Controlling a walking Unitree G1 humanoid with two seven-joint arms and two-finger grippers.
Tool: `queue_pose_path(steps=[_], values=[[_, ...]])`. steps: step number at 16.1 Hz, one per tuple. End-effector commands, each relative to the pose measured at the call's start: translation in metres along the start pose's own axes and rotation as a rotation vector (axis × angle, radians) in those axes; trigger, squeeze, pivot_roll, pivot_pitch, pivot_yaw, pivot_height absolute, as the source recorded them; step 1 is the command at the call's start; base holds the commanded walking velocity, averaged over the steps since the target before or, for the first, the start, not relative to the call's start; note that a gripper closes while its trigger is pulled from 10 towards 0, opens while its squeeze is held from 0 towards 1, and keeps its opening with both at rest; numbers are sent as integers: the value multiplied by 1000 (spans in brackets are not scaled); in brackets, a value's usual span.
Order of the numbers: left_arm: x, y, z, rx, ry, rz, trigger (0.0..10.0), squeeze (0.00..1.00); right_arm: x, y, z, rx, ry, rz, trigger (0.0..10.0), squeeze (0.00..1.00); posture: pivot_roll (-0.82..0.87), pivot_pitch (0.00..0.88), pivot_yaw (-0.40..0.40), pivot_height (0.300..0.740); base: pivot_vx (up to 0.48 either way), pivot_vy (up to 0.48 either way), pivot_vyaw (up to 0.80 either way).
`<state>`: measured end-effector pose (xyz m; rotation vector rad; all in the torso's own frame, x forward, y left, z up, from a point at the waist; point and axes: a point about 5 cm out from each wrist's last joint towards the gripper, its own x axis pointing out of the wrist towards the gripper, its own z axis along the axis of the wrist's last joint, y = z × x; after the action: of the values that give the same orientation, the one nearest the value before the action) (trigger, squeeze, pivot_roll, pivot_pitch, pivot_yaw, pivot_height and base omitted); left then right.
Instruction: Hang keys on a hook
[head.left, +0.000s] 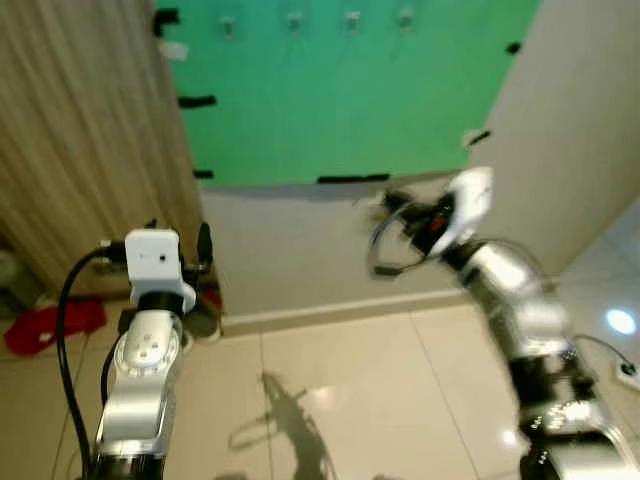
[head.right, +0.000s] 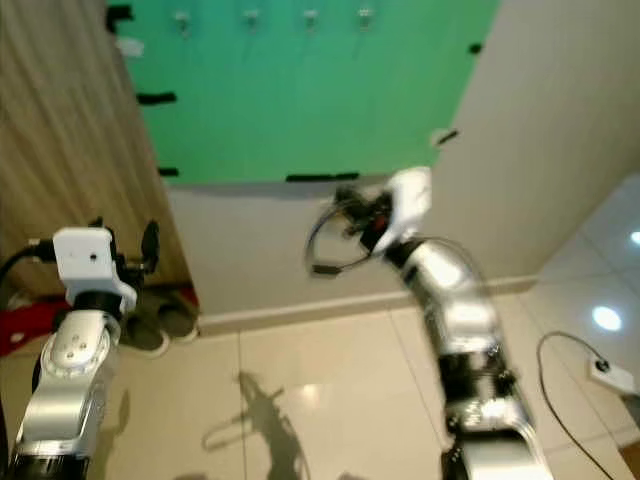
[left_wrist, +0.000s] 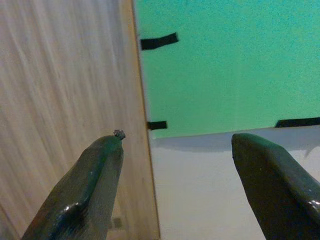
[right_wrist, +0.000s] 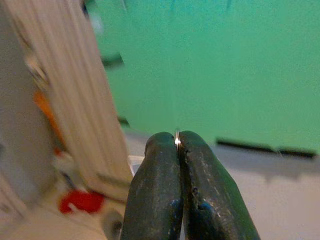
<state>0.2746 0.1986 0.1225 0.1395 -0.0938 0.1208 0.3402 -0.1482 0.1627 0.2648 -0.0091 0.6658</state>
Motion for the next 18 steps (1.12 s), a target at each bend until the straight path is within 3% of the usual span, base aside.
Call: queue_pose_path(steps=[1, 6, 9, 18], values=[[3, 0, -1, -1, 0, -12, 10000, 0, 0, 2, 11, 58, -17, 77, 10000, 0, -17, 9, -54, 740, 0, 0, 0], [3, -9, 2, -12, -26, -57, 10000, 0, -10, 18, 26, 207, 25, 321, 10000, 0, -35, 35, -65, 740, 0, 0, 0], [4, -14, 2, -27, -31, -67, 10000, 0, -6, 31, 51, 295, -34, 449, 10000, 0, -45, 32, -81, 740, 0, 0, 0], [8, -13, 1, -38, -36, -59, 10000, 0, 5, 46, 70, 521, -131, 521, 10000, 0, -38, 35, -91, 740, 0, 0, 0]])
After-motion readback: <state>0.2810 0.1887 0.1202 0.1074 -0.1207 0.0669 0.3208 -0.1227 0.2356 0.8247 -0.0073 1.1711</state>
